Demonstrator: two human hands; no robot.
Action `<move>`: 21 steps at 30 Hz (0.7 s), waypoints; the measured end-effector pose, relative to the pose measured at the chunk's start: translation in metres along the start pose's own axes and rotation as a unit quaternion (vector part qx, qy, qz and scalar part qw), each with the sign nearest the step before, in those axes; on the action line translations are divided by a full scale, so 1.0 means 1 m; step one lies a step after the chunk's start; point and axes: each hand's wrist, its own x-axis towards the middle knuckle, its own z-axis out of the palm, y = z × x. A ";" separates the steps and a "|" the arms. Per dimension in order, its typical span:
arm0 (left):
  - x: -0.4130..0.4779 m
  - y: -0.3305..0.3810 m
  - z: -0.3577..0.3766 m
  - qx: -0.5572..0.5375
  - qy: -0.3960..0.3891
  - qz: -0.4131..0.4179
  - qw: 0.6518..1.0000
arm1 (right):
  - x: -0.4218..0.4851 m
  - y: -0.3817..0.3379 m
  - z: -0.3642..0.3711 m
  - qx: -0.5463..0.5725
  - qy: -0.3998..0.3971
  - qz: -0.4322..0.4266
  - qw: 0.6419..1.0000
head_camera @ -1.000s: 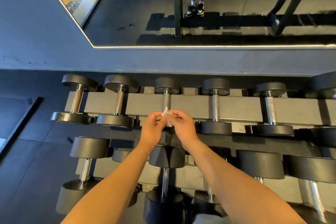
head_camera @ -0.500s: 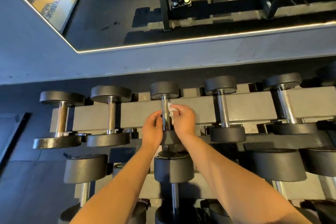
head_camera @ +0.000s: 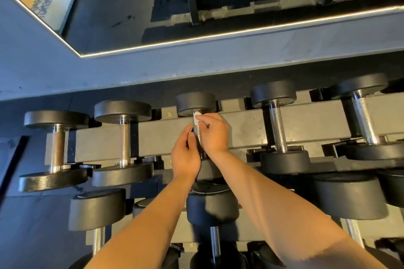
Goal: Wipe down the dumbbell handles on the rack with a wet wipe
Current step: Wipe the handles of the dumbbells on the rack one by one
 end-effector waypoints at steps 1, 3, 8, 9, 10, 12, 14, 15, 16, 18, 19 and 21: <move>-0.001 0.003 -0.001 -0.003 0.001 0.000 1.000 | -0.003 0.002 -0.003 -0.018 -0.005 -0.006 1.000; -0.003 0.008 -0.003 -0.012 0.000 0.001 1.000 | -0.013 0.009 -0.007 -0.054 -0.016 -0.007 0.998; -0.004 0.007 -0.003 -0.019 0.006 -0.015 1.000 | -0.016 0.010 -0.011 -0.054 -0.011 0.002 0.998; -0.004 0.006 -0.002 -0.018 0.007 -0.016 1.000 | -0.012 0.006 -0.009 -0.042 -0.001 -0.003 0.999; -0.003 0.006 -0.002 -0.015 0.007 -0.014 1.000 | -0.008 0.001 -0.006 -0.029 0.006 -0.006 1.000; -0.002 0.005 -0.002 -0.011 0.006 -0.012 1.000 | -0.002 -0.005 0.001 -0.018 0.010 -0.003 1.000; -0.002 0.003 -0.002 -0.009 0.005 -0.017 1.000 | -0.001 -0.004 0.003 -0.030 0.012 0.005 0.999; -0.002 0.003 -0.002 -0.009 0.005 -0.018 1.000 | -0.004 -0.002 0.002 -0.040 0.011 0.007 0.999; -0.002 0.004 -0.003 -0.007 0.007 -0.017 1.000 | -0.009 0.002 -0.001 -0.047 0.007 0.008 0.999; -0.003 0.006 -0.003 0.000 0.008 -0.017 1.000 | -0.023 0.011 -0.006 -0.049 -0.006 0.020 0.999; -0.003 0.007 -0.002 0.006 0.008 -0.017 1.000 | -0.028 0.015 -0.008 -0.044 -0.011 0.028 0.999; -0.003 0.007 -0.002 0.020 0.011 -0.021 1.000 | -0.030 0.017 -0.011 -0.034 -0.016 0.034 0.999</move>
